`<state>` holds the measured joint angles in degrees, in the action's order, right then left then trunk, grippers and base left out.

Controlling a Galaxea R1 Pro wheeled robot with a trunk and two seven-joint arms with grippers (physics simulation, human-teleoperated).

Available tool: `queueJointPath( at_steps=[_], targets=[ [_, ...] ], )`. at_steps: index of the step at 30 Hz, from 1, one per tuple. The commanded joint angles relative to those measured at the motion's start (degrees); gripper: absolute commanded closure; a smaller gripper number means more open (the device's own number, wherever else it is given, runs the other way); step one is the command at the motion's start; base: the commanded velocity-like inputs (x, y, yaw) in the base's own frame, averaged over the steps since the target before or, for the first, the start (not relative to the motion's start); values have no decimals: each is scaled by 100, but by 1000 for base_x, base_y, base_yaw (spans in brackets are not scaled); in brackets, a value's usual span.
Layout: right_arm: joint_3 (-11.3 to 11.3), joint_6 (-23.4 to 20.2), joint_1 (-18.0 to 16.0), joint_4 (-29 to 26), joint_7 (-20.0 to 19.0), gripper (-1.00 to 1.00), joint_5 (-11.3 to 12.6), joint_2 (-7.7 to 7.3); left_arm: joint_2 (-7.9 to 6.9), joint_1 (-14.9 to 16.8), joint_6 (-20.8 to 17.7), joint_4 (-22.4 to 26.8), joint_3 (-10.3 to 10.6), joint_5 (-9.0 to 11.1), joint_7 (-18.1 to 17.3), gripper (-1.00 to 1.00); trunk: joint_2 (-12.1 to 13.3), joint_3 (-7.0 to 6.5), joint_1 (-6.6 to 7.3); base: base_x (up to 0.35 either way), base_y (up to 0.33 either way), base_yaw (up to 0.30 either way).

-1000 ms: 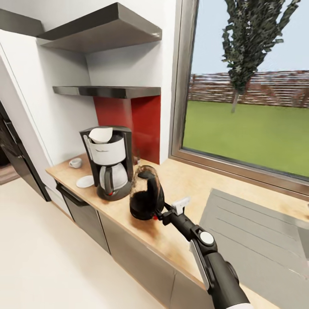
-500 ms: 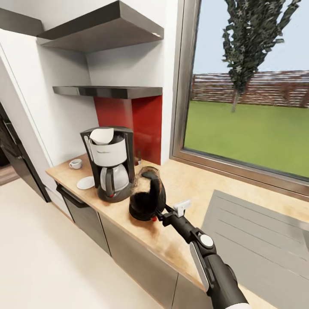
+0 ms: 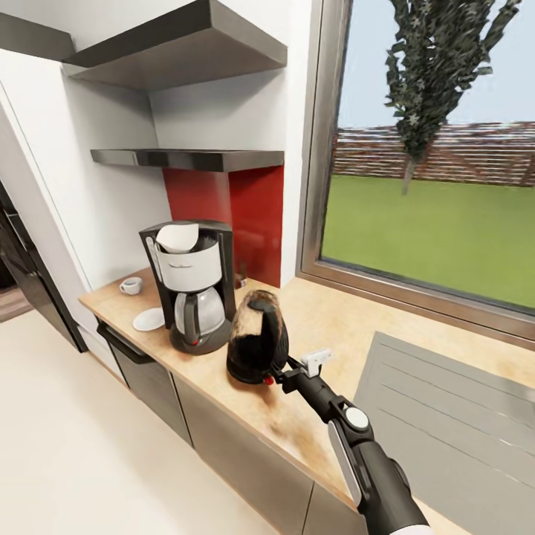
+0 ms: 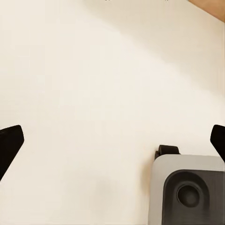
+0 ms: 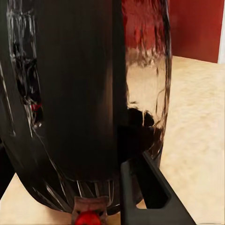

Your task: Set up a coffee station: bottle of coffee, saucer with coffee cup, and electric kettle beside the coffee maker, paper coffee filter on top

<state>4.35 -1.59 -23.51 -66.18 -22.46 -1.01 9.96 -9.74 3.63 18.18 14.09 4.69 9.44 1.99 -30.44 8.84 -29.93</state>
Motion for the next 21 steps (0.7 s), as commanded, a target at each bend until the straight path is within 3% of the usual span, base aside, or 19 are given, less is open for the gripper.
queueJointPath(
  at_steps=[1, 21],
  targets=[
    [-10, -17, -3, 25, -21, 100, 24, 4, -6, 5, 19, -3, 49, 49, 21, -100, -10, 10, -2, 16, 13, 0],
    [-4, -1, -4, 164, 373, 100, 31, 4, -3, -4, 28, -3, 42, 58, 21, -100, -10, 10, -2, 42, 24, 0]
  ],
)
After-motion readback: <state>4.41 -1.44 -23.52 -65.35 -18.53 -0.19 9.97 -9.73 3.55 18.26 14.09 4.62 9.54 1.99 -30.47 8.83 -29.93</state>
